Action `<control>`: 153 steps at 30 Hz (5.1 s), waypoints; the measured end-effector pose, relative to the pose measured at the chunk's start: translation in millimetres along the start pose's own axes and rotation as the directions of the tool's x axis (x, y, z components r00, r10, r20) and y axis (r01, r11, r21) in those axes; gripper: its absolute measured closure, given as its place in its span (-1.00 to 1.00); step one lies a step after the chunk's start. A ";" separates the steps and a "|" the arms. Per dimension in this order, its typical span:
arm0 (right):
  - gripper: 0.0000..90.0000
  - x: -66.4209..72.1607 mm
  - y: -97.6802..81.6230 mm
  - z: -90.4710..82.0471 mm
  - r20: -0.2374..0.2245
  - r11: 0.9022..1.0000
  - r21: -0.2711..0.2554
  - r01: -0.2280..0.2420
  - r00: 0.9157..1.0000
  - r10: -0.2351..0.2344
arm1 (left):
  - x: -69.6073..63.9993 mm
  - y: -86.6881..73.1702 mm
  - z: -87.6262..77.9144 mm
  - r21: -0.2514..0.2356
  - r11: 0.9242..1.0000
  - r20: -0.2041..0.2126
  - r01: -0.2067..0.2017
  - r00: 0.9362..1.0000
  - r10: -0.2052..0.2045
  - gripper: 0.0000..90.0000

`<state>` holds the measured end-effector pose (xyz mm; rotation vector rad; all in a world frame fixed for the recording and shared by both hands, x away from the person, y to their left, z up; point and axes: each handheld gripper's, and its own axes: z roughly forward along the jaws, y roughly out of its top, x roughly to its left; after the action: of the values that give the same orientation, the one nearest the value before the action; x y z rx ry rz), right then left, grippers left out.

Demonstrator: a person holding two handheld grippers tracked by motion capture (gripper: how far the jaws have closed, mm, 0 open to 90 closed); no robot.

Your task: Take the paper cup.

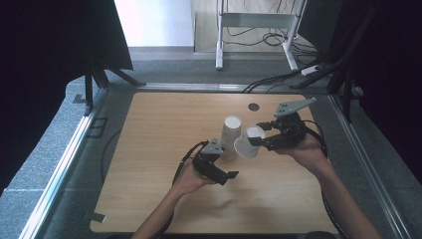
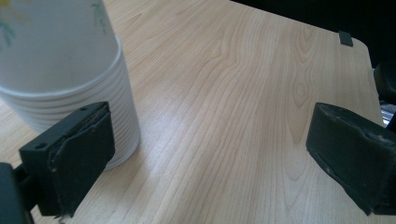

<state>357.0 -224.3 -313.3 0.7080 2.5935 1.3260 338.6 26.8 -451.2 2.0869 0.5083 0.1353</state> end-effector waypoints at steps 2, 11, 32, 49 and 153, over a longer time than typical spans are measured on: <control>-0.17 1.3 -2.6 3.8 -0.009 1.000 0.007 0.001 1.000 -0.001 | -1.5 -0.7 1.0 -0.006 1.000 -0.003 -0.014 1.000 0.014 -0.95; -0.17 10.1 -13.2 26.5 -0.054 0.999 0.037 0.011 0.998 -0.009 | -3.9 -5.6 1.4 -0.022 0.999 -0.013 -0.043 0.999 0.042 -0.88; -0.17 22.6 -24.3 67.7 -0.128 0.998 0.061 0.017 0.992 -0.009 | -4.0 -26.1 -0.5 -0.069 0.997 0.002 -0.032 0.999 0.033 -0.61; -0.36 25.4 -22.7 73.6 -0.129 0.994 0.085 0.063 0.990 -0.052 | -0.7 -29.2 -9.7 -0.015 0.998 -0.041 -0.064 0.997 0.063 -0.17; -0.18 24.1 -63.2 67.7 -0.305 0.992 0.007 0.123 0.945 -0.115 | -0.5 -33.2 -30.7 -0.104 0.988 0.191 -0.115 0.973 0.133 -0.21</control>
<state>336.7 -195.3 -402.2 0.3645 2.8405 1.4682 319.1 66.1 -462.2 2.0146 0.2465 0.0230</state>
